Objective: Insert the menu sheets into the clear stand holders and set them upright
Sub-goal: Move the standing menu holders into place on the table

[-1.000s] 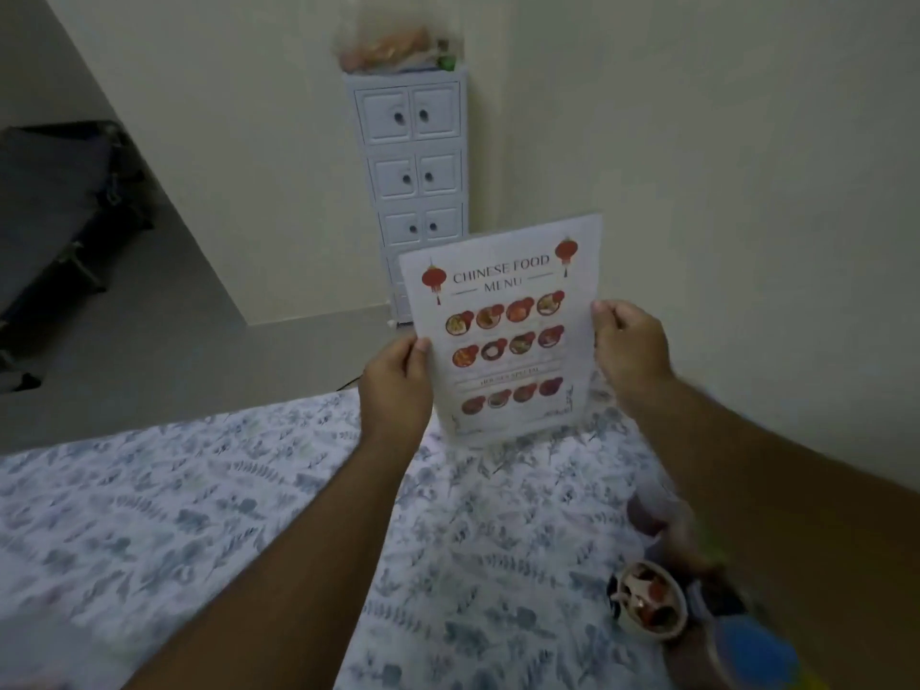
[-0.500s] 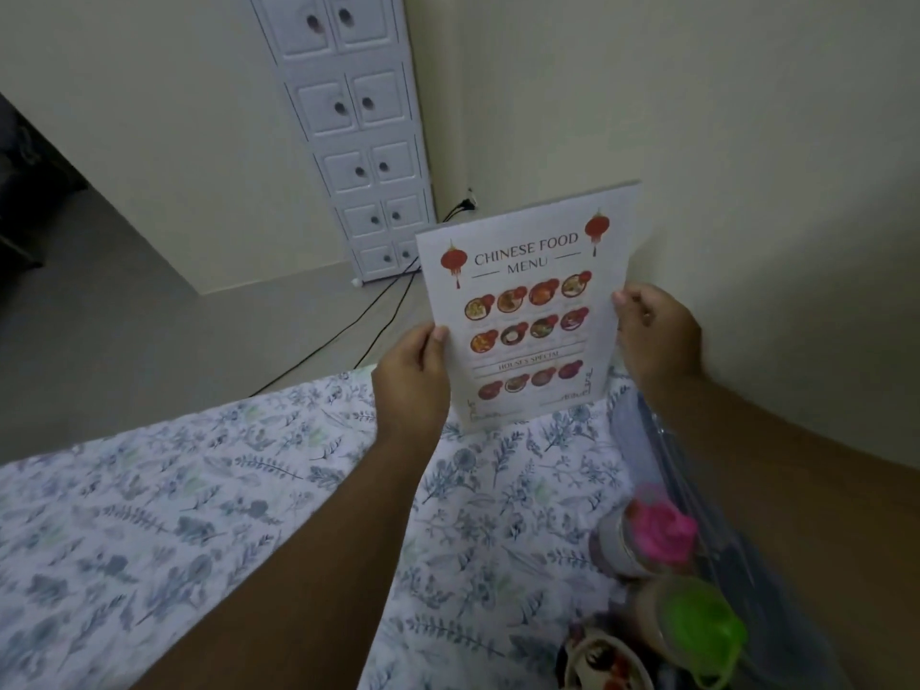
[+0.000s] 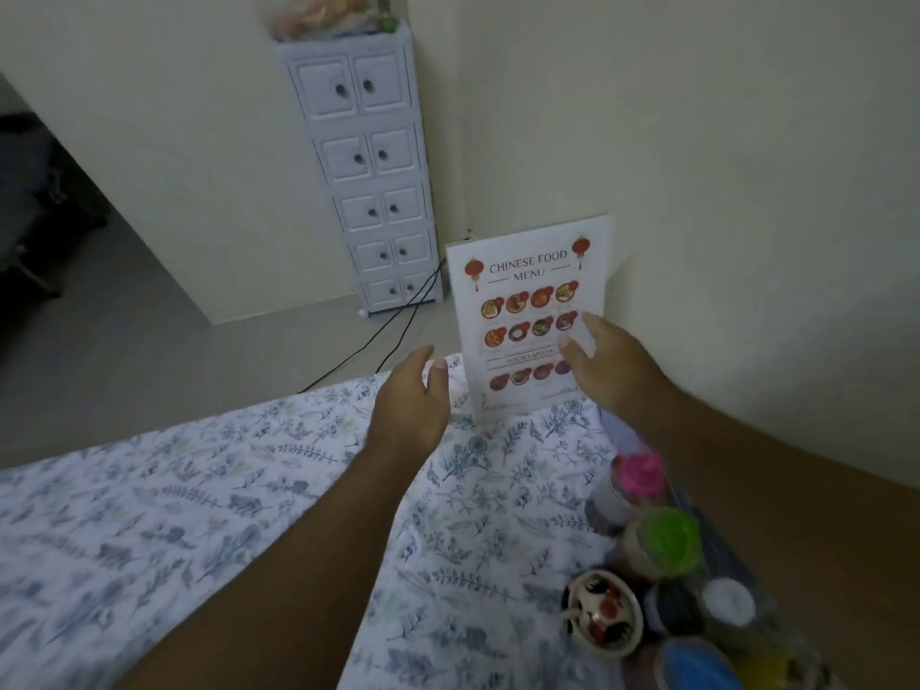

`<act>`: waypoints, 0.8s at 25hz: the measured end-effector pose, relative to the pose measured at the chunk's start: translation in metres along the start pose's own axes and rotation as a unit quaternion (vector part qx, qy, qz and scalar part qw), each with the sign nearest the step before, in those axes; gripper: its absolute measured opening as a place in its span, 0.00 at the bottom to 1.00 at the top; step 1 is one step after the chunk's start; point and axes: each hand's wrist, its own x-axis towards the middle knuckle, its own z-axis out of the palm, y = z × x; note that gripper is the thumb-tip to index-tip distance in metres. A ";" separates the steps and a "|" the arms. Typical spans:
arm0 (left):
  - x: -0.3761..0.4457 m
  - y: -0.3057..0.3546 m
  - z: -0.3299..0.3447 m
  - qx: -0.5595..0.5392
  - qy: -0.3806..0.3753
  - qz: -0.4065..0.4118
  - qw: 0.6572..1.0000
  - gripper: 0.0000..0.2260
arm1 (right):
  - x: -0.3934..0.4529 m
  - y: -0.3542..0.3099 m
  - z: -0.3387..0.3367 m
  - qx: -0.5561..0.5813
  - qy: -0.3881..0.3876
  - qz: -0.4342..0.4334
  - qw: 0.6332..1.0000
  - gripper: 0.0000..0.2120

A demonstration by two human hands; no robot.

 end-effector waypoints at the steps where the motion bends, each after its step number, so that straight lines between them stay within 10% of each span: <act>1: -0.017 -0.006 -0.015 0.026 -0.013 0.010 1.000 0.25 | -0.023 -0.016 0.000 -0.029 0.005 -0.020 0.999 0.25; 7: -0.156 -0.064 -0.104 0.203 -0.045 0.055 0.977 0.30 | -0.183 -0.098 0.055 -0.185 -0.045 -0.091 0.977 0.27; 20: -0.356 -0.222 -0.276 0.211 0.108 -0.060 0.970 0.29 | -0.370 -0.213 0.218 -0.217 -0.148 -0.249 0.932 0.31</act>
